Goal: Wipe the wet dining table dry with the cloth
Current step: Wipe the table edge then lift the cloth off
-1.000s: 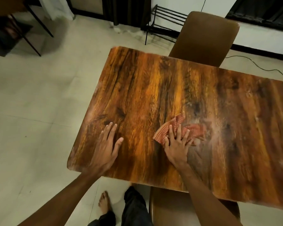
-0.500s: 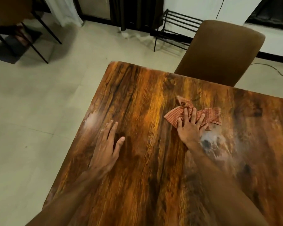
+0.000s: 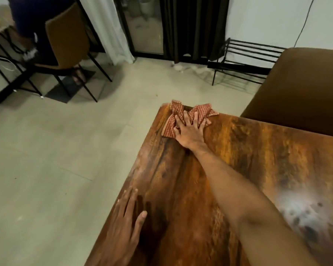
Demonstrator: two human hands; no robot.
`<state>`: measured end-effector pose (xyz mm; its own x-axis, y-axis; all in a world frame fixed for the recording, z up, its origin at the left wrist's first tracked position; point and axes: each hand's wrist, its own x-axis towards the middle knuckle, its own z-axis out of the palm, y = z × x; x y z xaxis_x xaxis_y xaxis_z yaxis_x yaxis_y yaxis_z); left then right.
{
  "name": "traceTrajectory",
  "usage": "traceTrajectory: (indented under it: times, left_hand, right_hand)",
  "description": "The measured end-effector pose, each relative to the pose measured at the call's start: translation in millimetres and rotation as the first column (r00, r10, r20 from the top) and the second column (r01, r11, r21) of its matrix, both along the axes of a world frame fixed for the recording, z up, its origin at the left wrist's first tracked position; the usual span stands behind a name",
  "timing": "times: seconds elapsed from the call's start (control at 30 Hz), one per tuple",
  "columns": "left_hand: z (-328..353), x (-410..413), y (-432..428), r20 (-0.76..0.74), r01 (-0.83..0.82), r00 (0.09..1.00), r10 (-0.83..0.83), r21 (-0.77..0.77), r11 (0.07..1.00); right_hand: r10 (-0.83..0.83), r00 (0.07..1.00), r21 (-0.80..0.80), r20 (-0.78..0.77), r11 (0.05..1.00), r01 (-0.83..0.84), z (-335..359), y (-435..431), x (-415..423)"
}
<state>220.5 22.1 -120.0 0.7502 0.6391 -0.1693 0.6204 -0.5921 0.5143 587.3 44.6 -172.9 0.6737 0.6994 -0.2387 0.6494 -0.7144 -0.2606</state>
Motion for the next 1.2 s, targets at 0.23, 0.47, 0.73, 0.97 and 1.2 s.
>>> traceTrajectory:
  times: [0.23, 0.47, 0.73, 0.97, 1.2]
  left_hand:
    - [0.3, -42.2, 11.2, 0.03, -0.152, 0.987, 0.155, -0.105, 0.983]
    - [8.7, -92.7, 15.1, 0.065, -0.067, 0.995, 0.078, -0.148, 0.987]
    - [-14.9, -162.6, 24.7, -0.153, -0.223, 0.972, 0.177, -0.37, 0.902]
    - [-9.7, -166.5, 43.2, 0.001, -0.26, 0.96, 0.281, -0.379, 0.888]
    - [1.5, -178.9, 65.2, 0.172, -0.219, 0.92, 0.353, -0.521, 0.825]
  right_hand:
    - [0.194, 0.981, -0.041, 0.032, 0.981, -0.192, -1.2, 20.8, -111.4]
    - [0.251, 0.968, -0.054, 0.023, 0.967, -0.249, 15.7, -69.5, -302.7]
    - [-0.11, 0.989, 0.174, -0.098, 0.977, 0.126, 49.5, -147.3, -398.0]
    - [-0.557, 0.781, 0.121, -0.282, 0.787, 0.605, 42.5, -101.8, -414.1]
    - [-0.514, 0.305, 0.179, -0.802, 0.281, 0.943, 76.0, -79.4, -424.3]
